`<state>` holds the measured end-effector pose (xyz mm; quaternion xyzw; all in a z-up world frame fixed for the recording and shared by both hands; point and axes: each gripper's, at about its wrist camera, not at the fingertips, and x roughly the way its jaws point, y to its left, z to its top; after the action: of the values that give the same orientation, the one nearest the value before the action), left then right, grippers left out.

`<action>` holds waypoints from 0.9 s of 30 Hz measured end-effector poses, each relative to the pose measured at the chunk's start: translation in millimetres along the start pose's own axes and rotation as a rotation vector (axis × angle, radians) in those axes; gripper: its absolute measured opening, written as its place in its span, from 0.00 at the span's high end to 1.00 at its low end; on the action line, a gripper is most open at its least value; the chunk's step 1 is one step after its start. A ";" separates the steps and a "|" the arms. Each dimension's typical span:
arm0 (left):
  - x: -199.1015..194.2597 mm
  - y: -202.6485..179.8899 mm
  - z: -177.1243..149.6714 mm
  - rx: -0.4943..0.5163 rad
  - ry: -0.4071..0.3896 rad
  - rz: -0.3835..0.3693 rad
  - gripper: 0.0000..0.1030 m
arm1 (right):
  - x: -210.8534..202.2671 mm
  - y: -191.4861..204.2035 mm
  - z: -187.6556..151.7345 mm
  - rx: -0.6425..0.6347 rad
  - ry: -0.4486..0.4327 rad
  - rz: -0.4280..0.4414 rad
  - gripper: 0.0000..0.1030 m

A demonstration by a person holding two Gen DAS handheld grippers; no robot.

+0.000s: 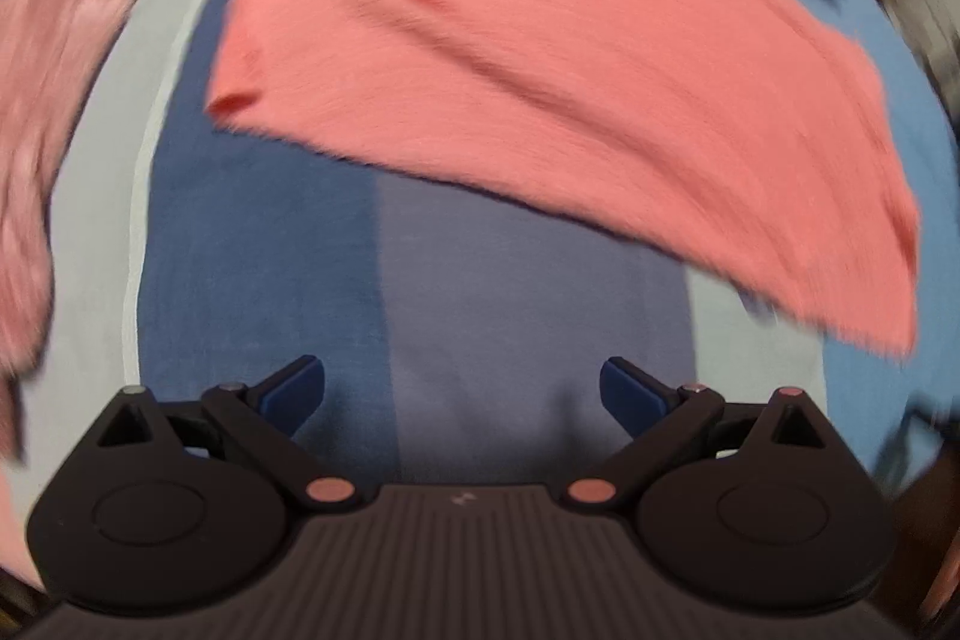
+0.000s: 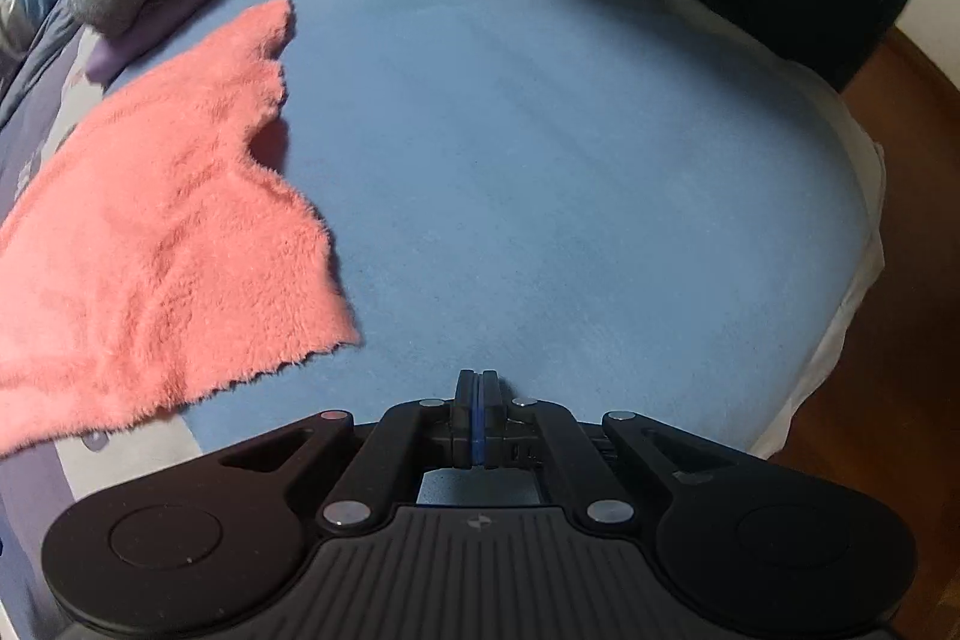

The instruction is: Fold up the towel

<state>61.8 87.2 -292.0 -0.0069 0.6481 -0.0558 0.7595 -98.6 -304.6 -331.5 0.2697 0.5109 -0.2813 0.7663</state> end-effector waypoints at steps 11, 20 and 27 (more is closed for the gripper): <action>26.1 142.2 63.7 -0.613 -0.119 -0.020 0.03 | -9.6 71.4 -5.8 -0.153 0.034 0.173 0.97; 50.7 116.9 114.0 -0.151 -0.216 0.183 0.04 | 0.6 130.9 -16.7 -0.245 0.087 0.267 0.96; 64.8 99.7 119.1 0.006 -0.245 0.149 0.77 | 2.8 140.9 -22.5 -0.260 0.109 0.270 0.95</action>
<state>196.6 172.8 -344.9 0.0368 0.5492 -0.0002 0.8349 -12.3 -191.1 -323.8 0.2495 0.5427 -0.0927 0.7966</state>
